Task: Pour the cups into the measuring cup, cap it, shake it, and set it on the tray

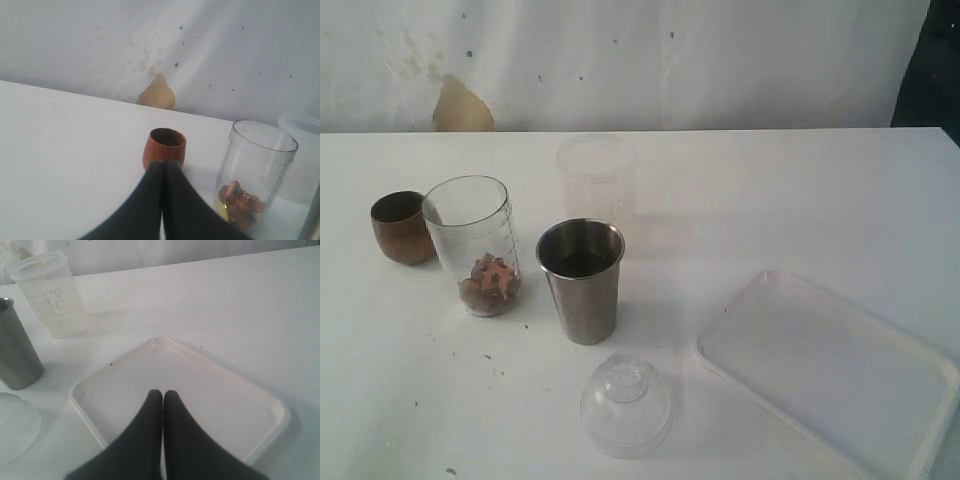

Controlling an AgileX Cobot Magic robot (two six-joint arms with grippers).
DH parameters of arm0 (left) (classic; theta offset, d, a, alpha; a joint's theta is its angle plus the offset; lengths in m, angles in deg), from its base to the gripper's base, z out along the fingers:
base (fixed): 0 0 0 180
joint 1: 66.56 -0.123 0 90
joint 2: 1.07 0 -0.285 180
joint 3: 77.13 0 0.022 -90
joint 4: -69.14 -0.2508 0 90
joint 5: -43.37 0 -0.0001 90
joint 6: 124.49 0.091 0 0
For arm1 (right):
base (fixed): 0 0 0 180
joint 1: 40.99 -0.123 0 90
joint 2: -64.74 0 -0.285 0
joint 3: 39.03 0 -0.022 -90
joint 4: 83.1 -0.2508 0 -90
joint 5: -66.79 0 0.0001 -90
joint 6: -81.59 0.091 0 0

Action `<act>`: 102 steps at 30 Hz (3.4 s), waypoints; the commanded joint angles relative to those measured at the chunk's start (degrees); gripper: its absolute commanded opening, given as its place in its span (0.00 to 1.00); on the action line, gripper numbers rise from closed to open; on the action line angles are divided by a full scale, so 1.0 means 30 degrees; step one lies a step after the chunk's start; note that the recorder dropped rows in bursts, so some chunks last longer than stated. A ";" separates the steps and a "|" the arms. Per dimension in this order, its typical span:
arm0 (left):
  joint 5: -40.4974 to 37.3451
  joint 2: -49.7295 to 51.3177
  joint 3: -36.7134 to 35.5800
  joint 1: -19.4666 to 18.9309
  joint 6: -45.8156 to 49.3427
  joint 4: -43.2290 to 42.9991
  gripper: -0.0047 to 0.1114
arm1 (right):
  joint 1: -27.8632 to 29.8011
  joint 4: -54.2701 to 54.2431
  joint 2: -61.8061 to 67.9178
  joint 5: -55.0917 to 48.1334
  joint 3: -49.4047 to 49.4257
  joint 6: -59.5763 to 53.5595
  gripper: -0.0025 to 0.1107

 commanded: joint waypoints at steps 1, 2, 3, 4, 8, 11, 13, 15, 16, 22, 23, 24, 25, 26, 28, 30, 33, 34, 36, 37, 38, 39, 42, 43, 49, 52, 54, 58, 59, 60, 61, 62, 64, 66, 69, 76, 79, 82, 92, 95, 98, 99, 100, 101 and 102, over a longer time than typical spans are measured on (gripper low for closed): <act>-0.0158 -0.0089 -0.0101 0.0124 -0.0002 -0.0004 0.04 | -0.0063 -0.0036 -0.0106 0.0263 0.0024 0.0085 0.02; -0.0338 -0.0089 -0.0101 0.0124 -0.0002 -0.0004 0.04 | -0.0063 -0.0036 -0.0106 0.0263 0.0024 0.0085 0.02; -0.0628 -0.0089 -0.0101 0.0124 -0.0002 -0.0004 0.04 | -0.0063 -0.0036 -0.0106 0.0263 0.0024 0.0085 0.02; -0.0897 -0.0089 -0.0101 0.0124 -0.0002 -0.0004 0.04 | -0.0063 -0.0036 -0.0106 0.0263 0.0024 0.0085 0.02; -0.1070 -0.0089 -0.0101 0.0124 0.0306 -0.0343 0.04 | -0.0063 0.0005 -0.0106 0.0263 0.0024 0.0085 0.02; -0.1008 -0.0089 -0.0101 0.0124 0.1278 -0.0625 0.04 | -0.0063 0.0000 -0.0106 0.0383 0.0024 0.0085 0.02; -0.1008 -0.0089 -0.0101 0.0124 0.1315 -0.0625 0.04 | -0.0063 0.0000 -0.0106 0.0854 0.0024 0.0085 0.02; -0.1008 -0.0089 -0.0101 0.0124 0.1315 -0.0625 0.04 | -0.0063 0.0000 -0.0106 0.1346 0.0024 0.0085 0.02; -0.1008 -0.0089 -0.0101 0.0124 0.1315 -0.0625 0.04 | -0.0063 0.0000 -0.0106 0.1432 0.0024 0.0085 0.02; -0.1008 -0.0089 -0.0101 0.0124 0.1315 -0.0625 0.04 | -0.0063 0.0000 -0.0106 0.2008 0.0024 0.0085 0.02; -0.1008 -0.0089 -0.0101 0.0124 0.1315 -0.0625 0.04 | -0.0063 0.0000 -0.0106 0.2974 0.0024 0.0085 0.02; -0.1008 -0.0089 -0.0101 0.0124 0.1315 -0.0625 0.04 | -0.0063 0.0000 -0.0106 0.4232 0.0024 0.0085 0.02; -0.1008 -0.0089 -0.0101 0.0124 0.1315 -0.0625 0.04 | -0.0063 -0.0039 -0.0106 0.5713 0.0024 0.0085 0.02; -0.1008 -0.0089 -0.0101 0.0124 0.1315 -0.0625 0.04 | -0.0063 -0.0039 -0.0106 0.6685 0.0024 0.0085 0.02; -0.1008 -0.0089 -0.0101 0.0124 0.1315 -0.0625 0.04 | -0.0063 -0.0074 -0.0106 1.0802 0.0024 0.1289 0.02; -0.1008 -0.0089 -0.0101 0.0124 0.1316 -0.0659 0.04 | -0.0063 -0.0039 -0.0106 1.6719 0.0024 0.6637 0.02; -0.1008 -0.0089 -0.0101 0.0124 0.1316 -0.0659 0.04 | -0.0063 0.2170 -0.0106 1.7939 -0.0986 0.9351 0.02; -0.1008 -0.0089 -0.0101 0.0124 0.1316 -0.0659 0.04 | -0.0063 0.5306 0.0958 1.7043 -0.2044 0.8761 0.02; -0.1008 -0.0089 -0.0101 0.0124 0.1316 -0.0659 0.04 | -0.0063 0.8209 0.3967 1.7246 -0.3614 0.8394 0.02; -0.1008 -0.0089 -0.0101 0.0124 0.1316 -0.0659 0.04 | -0.0063 0.8676 0.5205 1.7669 -0.4035 0.8394 0.02; -0.1008 -0.0089 -0.0101 0.0124 0.1316 -0.0659 0.04 | -0.0063 0.9136 0.7664 1.8560 -0.4688 0.8394 0.02; -0.1008 -0.0089 -0.0101 0.0124 0.1316 -0.0659 0.04 | -0.0063 0.9923 1.0298 1.9578 -0.5175 0.8394 0.02; -0.1008 -0.0089 -0.0101 0.0124 0.1316 -0.0659 0.04 | -0.0063 1.3123 1.6264 2.1623 -0.5865 0.8819 0.02; -0.1008 -0.0089 -0.0101 0.0124 0.1316 -0.0659 0.04 | -0.0063 1.4235 1.8714 2.2538 -0.5951 0.8980 0.02; -0.1008 -0.0089 -0.0101 0.0124 0.1316 -0.0659 0.04 | -0.0063 1.8171 2.8056 2.7350 -0.6190 0.7862 0.20; -0.1008 -0.0089 -0.0101 0.0124 0.1316 -0.0659 0.04 | -0.0063 1.9658 3.1055 2.9051 -0.6569 0.6008 0.39; -0.1008 -0.0089 -0.0101 0.0124 0.1316 -0.0659 0.04 | -0.0063 2.0269 3.2737 3.0007 -0.6941 0.5169 0.55; -0.1008 -0.0089 -0.0101 0.0124 0.1316 -0.0659 0.04 | -0.0227 2.0946 3.4879 3.0292 -0.7902 0.5018 0.76; -0.1008 -0.0089 -0.0101 0.0124 0.1316 -0.0659 0.04 | -0.0484 2.0998 3.5298 3.0292 -0.8226 0.5018 0.77; -0.1008 -0.0089 -0.0101 0.0124 0.1316 -0.0659 0.04 | -0.0716 2.0998 3.5525 3.0292 -0.8424 0.4978 0.77; -0.1008 -0.0089 -0.0101 0.0124 0.1316 -0.0659 0.04 | -0.1036 2.0998 3.5760 3.0292 -0.8688 0.4925 0.77; -0.1008 -0.0089 -0.0101 0.0124 0.1316 -0.0659 0.04 | -0.1376 2.0998 3.5943 3.0292 -0.8985 0.4925 0.77; -0.1008 -0.0089 -0.0101 0.0124 0.1316 -0.0659 0.04 | -0.2007 2.0957 3.6157 3.0263 -0.9629 0.4882 0.77; -0.1008 -0.0089 -0.0101 0.0124 0.1316 -0.0659 0.04 | -0.2474 2.0766 3.6412 2.9696 -1.0380 0.4917 0.77; -0.1008 -0.0089 -0.0101 0.0124 0.1316 -0.0659 0.04 | -0.3116 2.0427 3.6626 2.8509 -1.1390 0.4918 0.77; -0.1008 -0.0089 -0.0101 0.0124 0.1316 -0.0659 0.04 | -0.4202 1.9982 3.7510 2.7892 -1.3138 0.5104 0.77; -0.1008 -0.0089 -0.0101 0.0124 0.1316 -0.0659 0.04 | -0.4393 1.9582 3.8165 2.7892 -1.3866 0.5667 0.77; -0.1008 -0.0089 -0.0101 0.0124 0.1316 -0.0659 0.04 | -0.4410 1.9582 3.8866 2.7892 -1.4578 0.6316 0.77; -0.1008 -0.0089 -0.0101 0.0124 0.1316 -0.0659 0.04 | -0.5169 1.9792 4.0567 2.8047 -1.6281 0.6806 0.77; -0.1008 -0.0089 -0.0101 0.0124 0.1316 -0.0659 0.04 | -0.5715 1.9639 4.0878 2.8047 -1.6667 0.6806 0.77; -0.1008 -0.0089 -0.0101 0.0124 0.1316 -0.0659 0.04 | -0.6040 1.9467 4.1296 2.8006 -1.7058 0.6771 0.77; -0.1008 -0.0089 -0.0101 0.0124 0.1316 -0.0659 0.04 | -0.6095 1.9467 4.1407 2.8006 -1.7166 0.6771 0.77; -0.1008 -0.0089 -0.0101 0.0124 0.1316 -0.0659 0.04 | -0.6135 1.9417 4.1531 2.8006 -1.7294 0.6771 0.77; -0.1008 -0.0089 -0.0101 0.0124 0.1316 -0.0659 0.04 | -0.6135 1.9417 4.1582 2.7968 -1.7303 0.6771 0.77; -0.1008 -0.0089 -0.0101 0.0124 0.1316 -0.0659 0.04 | -0.6135 1.9193 4.1657 2.7968 -1.7338 0.6771 0.77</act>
